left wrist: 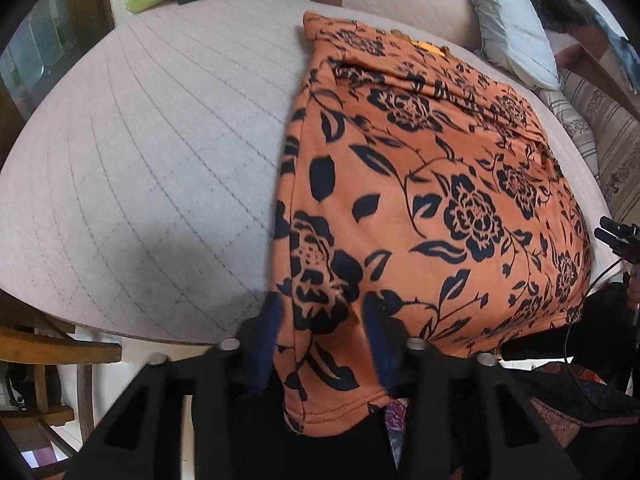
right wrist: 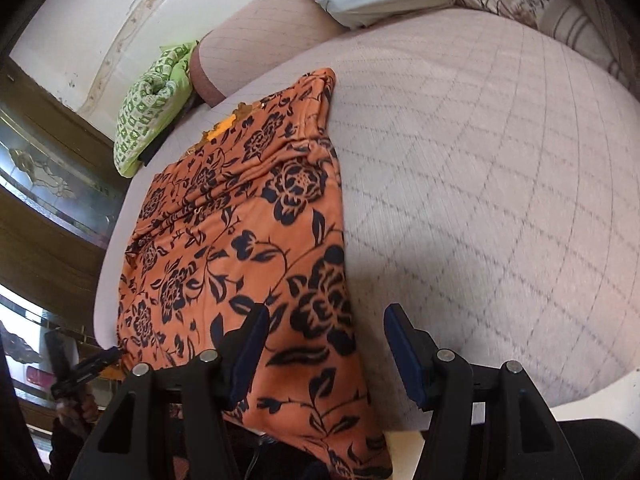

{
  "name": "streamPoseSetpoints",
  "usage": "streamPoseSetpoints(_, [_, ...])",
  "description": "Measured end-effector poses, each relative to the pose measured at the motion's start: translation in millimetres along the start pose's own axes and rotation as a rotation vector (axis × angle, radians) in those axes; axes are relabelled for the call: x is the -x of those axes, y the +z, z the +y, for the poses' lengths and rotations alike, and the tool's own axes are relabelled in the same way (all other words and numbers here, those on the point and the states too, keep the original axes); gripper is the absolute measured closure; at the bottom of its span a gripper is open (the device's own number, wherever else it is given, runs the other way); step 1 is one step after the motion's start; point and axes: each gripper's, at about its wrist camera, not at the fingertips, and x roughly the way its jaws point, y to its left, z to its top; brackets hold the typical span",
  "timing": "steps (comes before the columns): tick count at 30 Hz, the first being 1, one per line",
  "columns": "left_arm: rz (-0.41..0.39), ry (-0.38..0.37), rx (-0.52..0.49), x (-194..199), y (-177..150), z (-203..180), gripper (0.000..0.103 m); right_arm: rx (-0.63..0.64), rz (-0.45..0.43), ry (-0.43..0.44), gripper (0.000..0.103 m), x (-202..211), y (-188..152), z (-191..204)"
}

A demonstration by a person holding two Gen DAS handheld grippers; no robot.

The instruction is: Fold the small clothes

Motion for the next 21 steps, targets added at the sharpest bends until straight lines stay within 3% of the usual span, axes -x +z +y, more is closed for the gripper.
streamPoseSetpoints(4, [-0.029, 0.065, -0.04, 3.4, -0.2, -10.3, 0.061, 0.013, -0.009, 0.014, 0.04, 0.8, -2.4, 0.6])
streamPoseSetpoints(6, [-0.038, 0.101, -0.056, 5.1, 1.9, -16.7, 0.057, 0.023, -0.019, 0.025, 0.04, 0.2, -3.0, 3.8])
streamPoseSetpoints(8, [-0.049, 0.155, -0.069, 7.1, 4.8, -23.9, 0.046, 0.046, -0.021, 0.013, 0.04, -1.8, -2.7, 9.4])
streamPoseSetpoints(10, [-0.068, 0.19, -0.085, 10.1, 5.7, -29.1, 0.045, 0.06, -0.009, 0.017, 0.04, -5.6, -1.2, 14.0])
streamPoseSetpoints(18, [-0.096, 0.238, -0.101, 17.2, 4.7, -40.4, 0.045, 0.107, 0.002, 0.037, 0.04, -11.9, 3.4, 36.8])
streamPoseSetpoints(21, [-0.104, 0.238, -0.096, 22.3, 3.6, -27.2, 0.044, 0.119, 0.008, 0.039, 0.04, -11.8, 0.4, 43.1])
